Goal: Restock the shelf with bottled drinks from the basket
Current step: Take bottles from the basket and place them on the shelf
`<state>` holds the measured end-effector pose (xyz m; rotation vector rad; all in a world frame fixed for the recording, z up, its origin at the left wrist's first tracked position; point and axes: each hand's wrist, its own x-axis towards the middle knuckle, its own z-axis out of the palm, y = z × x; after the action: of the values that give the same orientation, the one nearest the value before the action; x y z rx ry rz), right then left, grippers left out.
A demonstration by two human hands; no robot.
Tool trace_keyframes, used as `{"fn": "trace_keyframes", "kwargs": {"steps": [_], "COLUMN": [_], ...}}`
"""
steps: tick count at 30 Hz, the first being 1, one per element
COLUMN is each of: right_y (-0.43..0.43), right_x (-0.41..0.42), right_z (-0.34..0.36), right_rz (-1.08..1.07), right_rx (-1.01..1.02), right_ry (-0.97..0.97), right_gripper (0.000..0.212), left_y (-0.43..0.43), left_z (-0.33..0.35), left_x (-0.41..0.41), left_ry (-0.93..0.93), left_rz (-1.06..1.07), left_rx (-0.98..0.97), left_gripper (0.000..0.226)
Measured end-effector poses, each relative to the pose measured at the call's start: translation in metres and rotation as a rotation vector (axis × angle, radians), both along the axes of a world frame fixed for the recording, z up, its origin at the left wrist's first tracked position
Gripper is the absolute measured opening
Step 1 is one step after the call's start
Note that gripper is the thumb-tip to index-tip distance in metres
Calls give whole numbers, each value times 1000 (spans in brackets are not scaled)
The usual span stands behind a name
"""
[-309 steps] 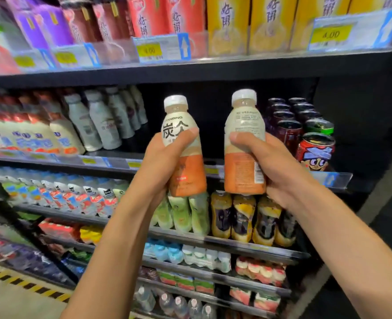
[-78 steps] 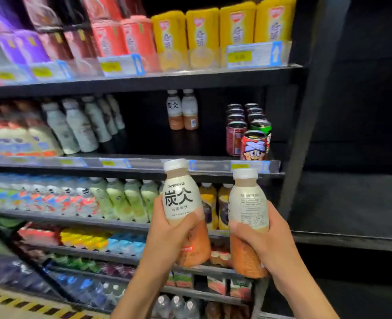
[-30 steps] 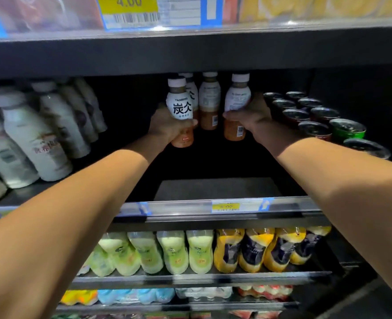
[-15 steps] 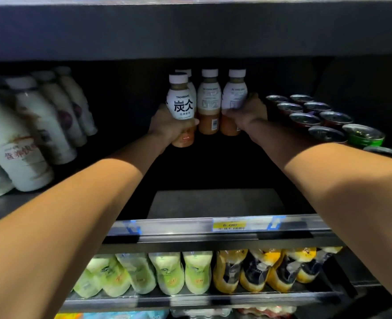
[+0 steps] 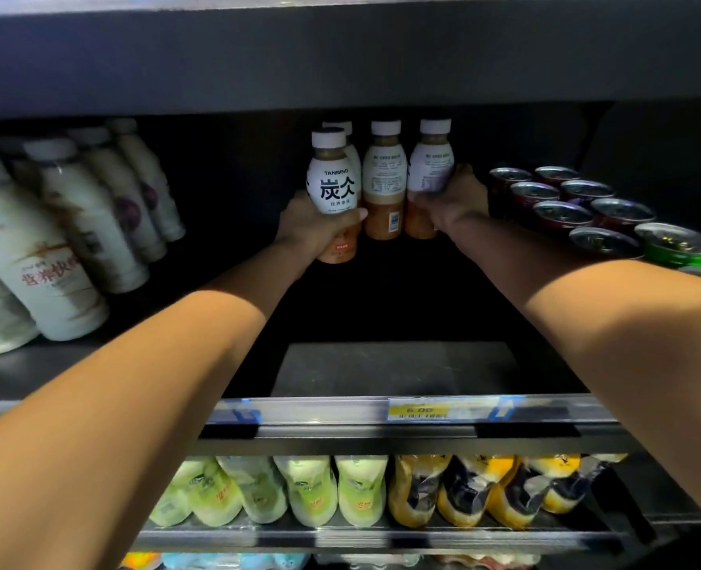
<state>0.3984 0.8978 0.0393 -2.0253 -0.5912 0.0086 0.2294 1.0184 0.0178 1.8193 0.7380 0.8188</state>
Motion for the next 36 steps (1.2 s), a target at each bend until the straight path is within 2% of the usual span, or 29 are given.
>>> {"fn": "trace_keyframes", "kwargs": {"steps": [4,10,14,15,19,24,29,32,34,36], "right_y": [0,0,-5,-7,-23,-64,-116,-154,-182,-211], "right_x": [-1,-3,-7,-8,-24,-66,-118,-150,-167,-181], "right_z": [1,3,4,4,13,25,39,46,48,51], "right_rz": [-10,-21,-5,-5,-35,71,183,163,141,83], "right_rx": [-19,-68,-71,-84,-233,-430,-697,-834,-830,-799], "right_ry": [-10,-32,30,24,-111,-359,-662,-794,-978,-1043], "right_gripper": [70,70,75,73,50,38,33,34,38,41], "left_y": [-6,-11,-10,-13,-29,-55,-101,-141,-166,-188], "left_z": [2,4,9,12,20,32,56,70,75,78], "left_x": [2,1,-2,-5,-20,-44,-67,-85,-99,-110], "left_ry": [0,37,81,107,288,563,681,700,669,630], "left_rz": [47,90,48,27,9,4,-14,-117,-203,-244], "left_rx": [-11,-2,-37,-52,-33,225,644,851,941,1063], "left_gripper": [58,72,97,95,53,25,30,28,29,27]}}
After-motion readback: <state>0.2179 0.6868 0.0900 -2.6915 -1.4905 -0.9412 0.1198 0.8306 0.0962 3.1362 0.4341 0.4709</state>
